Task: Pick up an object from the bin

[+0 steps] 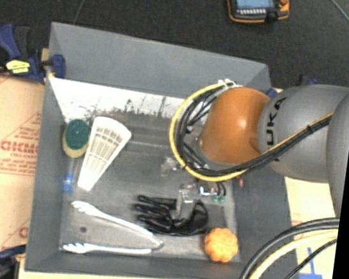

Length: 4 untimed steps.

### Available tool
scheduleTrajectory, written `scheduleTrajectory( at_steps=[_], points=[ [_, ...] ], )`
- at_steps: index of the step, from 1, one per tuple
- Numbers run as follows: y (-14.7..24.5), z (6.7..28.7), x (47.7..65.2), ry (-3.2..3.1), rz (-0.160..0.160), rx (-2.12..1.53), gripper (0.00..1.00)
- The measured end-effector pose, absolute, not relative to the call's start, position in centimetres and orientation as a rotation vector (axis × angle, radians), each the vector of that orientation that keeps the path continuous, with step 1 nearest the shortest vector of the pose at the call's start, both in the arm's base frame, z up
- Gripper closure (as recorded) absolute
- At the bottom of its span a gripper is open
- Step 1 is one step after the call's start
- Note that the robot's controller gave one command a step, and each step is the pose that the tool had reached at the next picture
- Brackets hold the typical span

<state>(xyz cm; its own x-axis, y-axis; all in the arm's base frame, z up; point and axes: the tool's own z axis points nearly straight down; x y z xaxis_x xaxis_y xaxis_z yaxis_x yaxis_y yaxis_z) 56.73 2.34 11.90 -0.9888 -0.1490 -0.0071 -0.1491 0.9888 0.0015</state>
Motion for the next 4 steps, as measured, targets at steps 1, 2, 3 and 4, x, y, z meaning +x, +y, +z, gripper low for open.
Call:
scheduleTrajectory(
  at_steps=[1, 2, 3, 4],
  points=[
    [3.0, 7.1, 59.9, 3.131, 0.003, 0.117, 0.00],
    [2.6, 7.0, 59.6, 3.128, 0.005, 0.163, 0.00],
    [3.5, 9.6, 59.9, 3.108, 0.006, 0.336, 0.00],
    [-2.4, 7.4, 49.2, 3.129, 0.002, 0.101, 1.00]
  ],
)
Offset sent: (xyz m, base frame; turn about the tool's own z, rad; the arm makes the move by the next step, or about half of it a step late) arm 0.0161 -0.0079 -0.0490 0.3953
